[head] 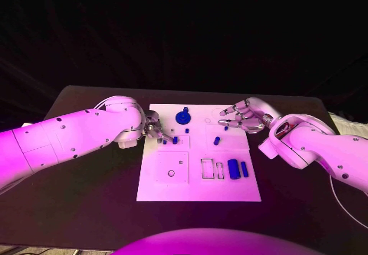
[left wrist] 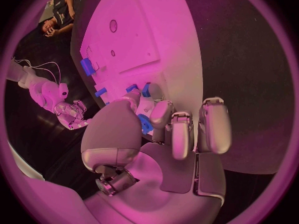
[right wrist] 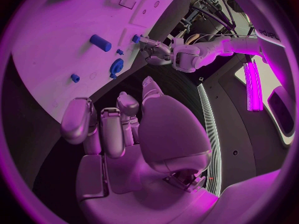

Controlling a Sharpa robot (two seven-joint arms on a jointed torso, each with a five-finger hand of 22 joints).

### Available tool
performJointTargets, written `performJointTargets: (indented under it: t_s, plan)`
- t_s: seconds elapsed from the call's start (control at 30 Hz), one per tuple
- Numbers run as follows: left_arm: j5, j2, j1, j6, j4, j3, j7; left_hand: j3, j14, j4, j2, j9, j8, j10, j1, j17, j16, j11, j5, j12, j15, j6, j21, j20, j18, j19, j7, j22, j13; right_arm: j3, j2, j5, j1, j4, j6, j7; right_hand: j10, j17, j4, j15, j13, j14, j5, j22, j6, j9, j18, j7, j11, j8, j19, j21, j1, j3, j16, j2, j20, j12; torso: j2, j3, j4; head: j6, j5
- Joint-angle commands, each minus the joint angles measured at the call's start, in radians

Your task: Assemble the parts on the task board

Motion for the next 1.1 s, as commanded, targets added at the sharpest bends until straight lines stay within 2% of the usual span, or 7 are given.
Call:
performJointTargets:
  t_s: [0.03, 0.27, 0.53, 0.7, 0.8, 0.93, 1.1]
  plan:
    - [0.055, -0.003, -0.005, -0.070, 0.000, -0.003, -0.001, -0.012, 0.107, 0.000, 0.014, 0.002, 0.002, -0.010, 0.006, 0.263, 0.003, 0.001, 0.008, -0.008, 0.003, -0.014, -0.007, 0.004, -0.004, 0.044, 0.012, 0.118, -0.003, 0.000, 0.001, -0.003, -0.001, 0.000, 0.014, 0.006, -0.009, 0.020, 0.002, 0.003, -0.002, 0.052, 0.005, -0.001, 0.001, 0.000, 0.010, 0.000, 0.000, -0.002, -0.008, -0.006, -0.008, -0.006, -0.007, 0.002, -0.001, -0.004, 0.000, -0.0005, 0.0000, 0.001, 0.000]
    - [0.082, -0.026, -0.004, -0.115, 0.018, 0.005, 0.014, -0.044, 0.107, -0.001, 0.032, 0.001, -0.009, -0.040, 0.045, 0.263, 0.003, 0.006, 0.020, -0.049, 0.006, -0.036, -0.062, 0.006, 0.007, 0.029, 0.019, 0.083, -0.051, 0.000, 0.002, -0.003, -0.001, -0.003, 0.015, 0.006, -0.009, 0.021, 0.002, 0.003, -0.001, 0.052, 0.006, -0.002, 0.001, 0.000, 0.010, 0.000, 0.000, -0.002, -0.008, -0.007, -0.008, -0.007, -0.006, 0.003, -0.001, -0.002, 0.000, -0.0010, -0.0003, 0.003, 0.000]
    - [0.180, -0.064, 0.007, -0.221, 0.045, 0.017, 0.111, -0.099, 0.066, 0.000, 0.054, -0.048, -0.068, -0.238, 0.146, 0.137, -0.094, 0.042, 0.047, -0.314, 0.029, -0.123, -0.406, 0.027, 0.068, -0.072, 0.061, -0.137, -0.355, 0.000, 0.004, -0.004, -0.001, -0.006, 0.016, 0.006, -0.009, 0.021, 0.002, 0.003, -0.001, 0.052, 0.006, -0.002, 0.001, 0.000, 0.010, 0.000, 0.000, -0.002, -0.008, -0.007, -0.008, -0.007, -0.006, 0.003, -0.001, -0.002, 0.000, -0.0012, 0.0001, 0.005, -0.001]
    - [0.175, -0.072, 0.009, -0.308, 0.051, 0.019, 0.241, -0.113, 0.039, 0.000, 0.052, -0.063, -0.065, -0.280, 0.200, 0.064, -0.162, 0.051, 0.049, -0.344, 0.036, -0.146, -0.553, 0.034, 0.089, -0.103, 0.071, -0.234, -0.397, 0.000, 0.006, -0.006, -0.001, -0.009, 0.016, 0.007, -0.009, 0.021, 0.002, 0.003, -0.001, 0.052, 0.006, -0.002, 0.001, 0.000, 0.010, 0.000, 0.000, -0.002, -0.008, -0.007, -0.008, -0.007, -0.006, 0.003, -0.001, -0.002, 0.000, -0.0010, 0.0002, 0.006, -0.004]
    - [0.129, -0.064, 0.009, -0.373, 0.049, 0.018, 0.364, -0.104, -0.033, -0.005, 0.049, -0.090, -0.084, -0.353, 0.270, -0.079, -0.300, 0.076, 0.049, -0.381, 0.057, -0.201, -0.819, 0.049, 0.123, -0.191, 0.099, -0.406, -0.426, 0.000, 0.007, -0.006, -0.002, -0.010, 0.014, 0.008, -0.009, 0.021, 0.002, 0.003, -0.001, 0.052, 0.006, -0.002, 0.001, 0.000, 0.010, 0.000, 0.000, -0.002, -0.008, -0.007, -0.008, -0.007, -0.006, 0.003, -0.001, -0.002, 0.000, -0.0011, 0.0007, 0.009, -0.005]
    - [0.081, -0.042, 0.006, -0.430, 0.041, 0.006, 0.526, -0.028, -0.286, -0.051, 0.054, -0.191, -0.181, -0.507, 0.446, -0.444, -0.680, 0.130, 0.049, -0.520, 0.111, -0.283, -0.934, 0.087, 0.114, -0.283, 0.159, -0.479, -0.523, 0.000, 0.008, -0.006, -0.002, -0.012, 0.013, 0.009, -0.009, 0.021, 0.002, 0.003, -0.001, 0.052, 0.006, -0.002, 0.001, 0.000, 0.010, 0.000, 0.000, -0.002, -0.008, -0.007, -0.008, -0.007, -0.006, 0.003, -0.001, -0.002, 0.001, -0.0024, -0.0007, 0.014, -0.007]
    - [-0.032, -0.004, -0.008, -0.473, 0.027, -0.006, 0.635, 0.098, -0.328, -0.112, 0.002, -0.373, -0.312, -0.500, 0.588, -0.537, -0.764, 0.149, 0.048, -0.694, 0.121, -0.265, -0.977, 0.104, 0.123, -0.288, 0.171, -0.515, -0.707, 0.000, 0.010, -0.005, -0.002, -0.015, 0.013, 0.010, -0.009, 0.020, 0.002, 0.003, -0.002, 0.052, 0.006, -0.004, 0.001, 0.000, 0.010, 0.000, 0.000, -0.002, -0.009, -0.008, -0.008, -0.008, -0.007, 0.003, -0.001, -0.004, 0.001, -0.0024, -0.0009, 0.021, -0.014]
